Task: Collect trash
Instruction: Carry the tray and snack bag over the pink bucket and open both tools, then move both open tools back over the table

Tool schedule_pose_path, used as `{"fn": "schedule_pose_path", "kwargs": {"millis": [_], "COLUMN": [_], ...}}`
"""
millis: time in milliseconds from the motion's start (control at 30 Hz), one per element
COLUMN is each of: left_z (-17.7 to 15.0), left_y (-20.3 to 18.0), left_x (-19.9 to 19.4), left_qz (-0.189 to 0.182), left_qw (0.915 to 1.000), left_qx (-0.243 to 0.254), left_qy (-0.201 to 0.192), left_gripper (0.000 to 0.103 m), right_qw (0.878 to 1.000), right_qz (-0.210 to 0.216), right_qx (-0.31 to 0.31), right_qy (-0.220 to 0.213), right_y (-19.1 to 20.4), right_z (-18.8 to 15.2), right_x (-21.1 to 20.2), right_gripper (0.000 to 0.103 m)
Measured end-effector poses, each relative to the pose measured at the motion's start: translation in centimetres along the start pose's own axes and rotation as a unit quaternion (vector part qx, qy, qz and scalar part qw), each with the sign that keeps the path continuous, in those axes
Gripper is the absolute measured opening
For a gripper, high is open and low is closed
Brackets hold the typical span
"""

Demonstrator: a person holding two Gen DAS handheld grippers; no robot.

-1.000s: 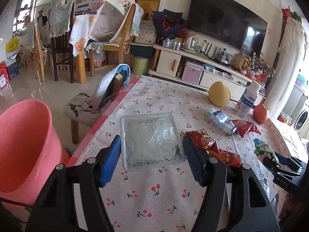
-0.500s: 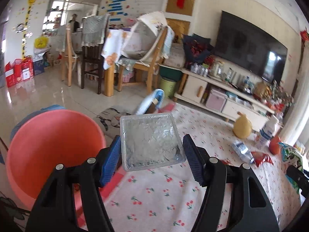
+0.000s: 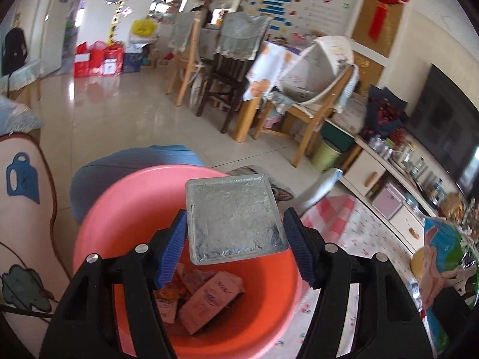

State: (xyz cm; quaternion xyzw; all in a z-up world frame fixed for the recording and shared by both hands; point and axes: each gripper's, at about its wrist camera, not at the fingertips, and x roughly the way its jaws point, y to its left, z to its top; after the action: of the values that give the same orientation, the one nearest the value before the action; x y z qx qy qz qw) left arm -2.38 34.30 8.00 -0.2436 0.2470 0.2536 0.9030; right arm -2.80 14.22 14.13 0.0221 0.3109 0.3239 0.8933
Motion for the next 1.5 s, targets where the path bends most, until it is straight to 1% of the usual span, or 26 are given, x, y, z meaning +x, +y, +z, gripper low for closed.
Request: {"fn": "schedule_pose_path", "kwargs": {"millis": [200,367,533,600,633,733,833,867,1000,1133,1300,1500], "left_z": [1.6,1.4,1.6,1.8,1.6,1.7,1.9,2.0,2.1,2.0,1.7,0.8], "left_y": [4.2,5.5,6.5,6.8,6.9,6.7,5.7,5.6,4.0,2.7,1.3,-0.1], "left_x": [1.6,2.3,3.1,3.3,3.2,2.9,2.4,2.2,1.6,1.3,0.9,0.2], "left_qz": [0.019,0.022,0.028,0.034,0.035,0.042,0.05,0.05,0.055,0.052,0.033,0.019], "left_qw": [0.998,0.9957,0.9932,0.9926,0.9926,0.9937,0.9961,0.9966,0.9982,0.9986,0.9988,0.9975], "left_qx": [-0.055,-0.08,-0.096,-0.098,-0.098,-0.091,-0.067,-0.06,-0.023,0.012,0.037,0.067], "left_qy": [0.025,0.043,0.06,0.062,0.062,0.05,0.031,0.026,0.006,-0.003,-0.004,-0.014], "left_gripper": [0.066,0.066,0.067,0.069,0.069,0.078,0.082,0.083,0.086,0.088,0.088,0.088], "right_qw": [0.999,0.997,0.993,0.992,0.993,0.996,0.998,0.998,0.999,0.999,0.997,0.995], "right_qz": [0.034,0.055,0.075,0.074,0.071,0.047,0.016,0.007,-0.02,-0.04,-0.069,-0.099], "right_qx": [0.005,0.022,0.063,0.08,0.082,0.068,0.052,0.049,0.037,0.031,0.016,-0.006], "right_qy": [0.022,0.049,0.066,0.061,0.057,0.046,0.034,0.03,0.019,0.014,0.006,-0.006], "right_y": [3.3,4.2,3.6,3.0,2.8,2.5,2.4,2.3,1.5,0.5,-0.1,-1.0], "right_z": [1.0,0.5,-0.5,-0.7,-0.8,-0.8,-0.9,-1.1,-1.7,-2.4,-3.2,-4.4], "right_x": [4.5,7.6,9.5,9.4,9.2,8.5,7.4,7.0,5.7,4.5,2.5,0.0], "right_gripper": [0.05,0.051,0.06,0.071,0.073,0.08,0.084,0.09,0.09,0.09,0.091,0.091]}}
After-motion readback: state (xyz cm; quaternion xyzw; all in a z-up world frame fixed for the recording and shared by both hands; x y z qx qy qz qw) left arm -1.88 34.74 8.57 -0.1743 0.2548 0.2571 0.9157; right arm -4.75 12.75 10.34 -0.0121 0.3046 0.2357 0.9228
